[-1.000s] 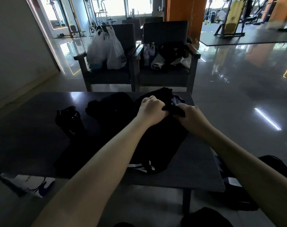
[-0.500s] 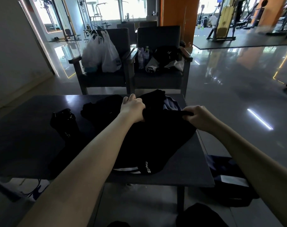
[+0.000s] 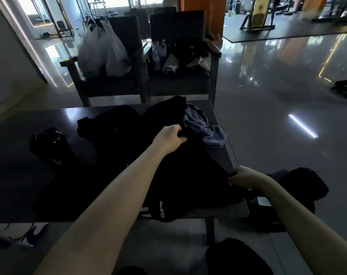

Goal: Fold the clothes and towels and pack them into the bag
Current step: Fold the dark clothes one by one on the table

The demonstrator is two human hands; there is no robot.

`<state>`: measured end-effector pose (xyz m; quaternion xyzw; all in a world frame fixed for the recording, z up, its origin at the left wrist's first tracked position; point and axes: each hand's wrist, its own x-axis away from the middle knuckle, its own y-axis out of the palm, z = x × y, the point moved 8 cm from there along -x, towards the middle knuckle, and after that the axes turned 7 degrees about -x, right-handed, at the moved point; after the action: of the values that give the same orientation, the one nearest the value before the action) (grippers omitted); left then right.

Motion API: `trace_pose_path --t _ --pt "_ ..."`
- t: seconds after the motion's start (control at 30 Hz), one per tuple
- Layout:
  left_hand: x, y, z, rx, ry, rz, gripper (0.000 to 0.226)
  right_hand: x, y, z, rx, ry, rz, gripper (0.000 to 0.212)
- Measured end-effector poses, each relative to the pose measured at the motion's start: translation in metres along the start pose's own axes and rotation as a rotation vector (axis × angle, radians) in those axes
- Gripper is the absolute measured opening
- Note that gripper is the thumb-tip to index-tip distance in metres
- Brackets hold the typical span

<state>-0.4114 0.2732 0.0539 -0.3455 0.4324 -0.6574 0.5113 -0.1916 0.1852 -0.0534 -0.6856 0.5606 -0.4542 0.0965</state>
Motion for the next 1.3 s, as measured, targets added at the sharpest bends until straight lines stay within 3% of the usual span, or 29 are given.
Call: trace_pose_path --t 0.13,0.23,0.43,0.67,0.8,0.9,1.03,1.1,1.23,1.3 --pt "-0.009 0.017 0.005 -0.025 0.012 0.031 0.034 -0.004 0.012 -0.011 0.015 -0.123 0.044 0.038" --pt "-0.018 0.018 0.006 -0.072 -0.004 0.11 0.035 -0.004 0.016 -0.004 0.09 -0.169 0.099 0.031" --pt "-0.039 0.046 0.033 -0.123 0.01 0.135 0.044 0.004 0.003 0.038 0.052 -0.069 0.073 0.03" --pt "-0.04 0.103 0.018 -0.181 -0.129 -0.222 0.049 0.015 0.007 0.065 -0.049 0.054 -0.025 0.032" --pt "-0.038 0.098 -0.007 -0.241 -0.147 -0.376 0.041 0.014 0.006 0.061 -0.039 0.035 0.058 0.045" --pt "-0.044 0.082 -0.005 -0.154 -0.097 -0.226 0.033 0.009 -0.004 0.052 -0.048 0.0 0.291 0.052" --pt "-0.046 0.064 0.018 0.011 0.078 0.003 0.023 -0.005 -0.016 0.013 -0.025 -0.22 0.511 0.045" --pt "-0.045 0.062 0.027 0.042 0.164 0.033 0.016 -0.019 -0.02 -0.009 -0.135 -0.328 0.513 0.052" --pt "-0.041 0.06 0.029 0.088 0.24 0.025 0.013 -0.051 -0.026 -0.046 -0.759 -0.416 0.268 0.074" --pt "-0.039 0.06 0.027 0.106 0.249 0.007 0.015 -0.061 -0.029 -0.059 -0.756 -0.413 0.218 0.064"
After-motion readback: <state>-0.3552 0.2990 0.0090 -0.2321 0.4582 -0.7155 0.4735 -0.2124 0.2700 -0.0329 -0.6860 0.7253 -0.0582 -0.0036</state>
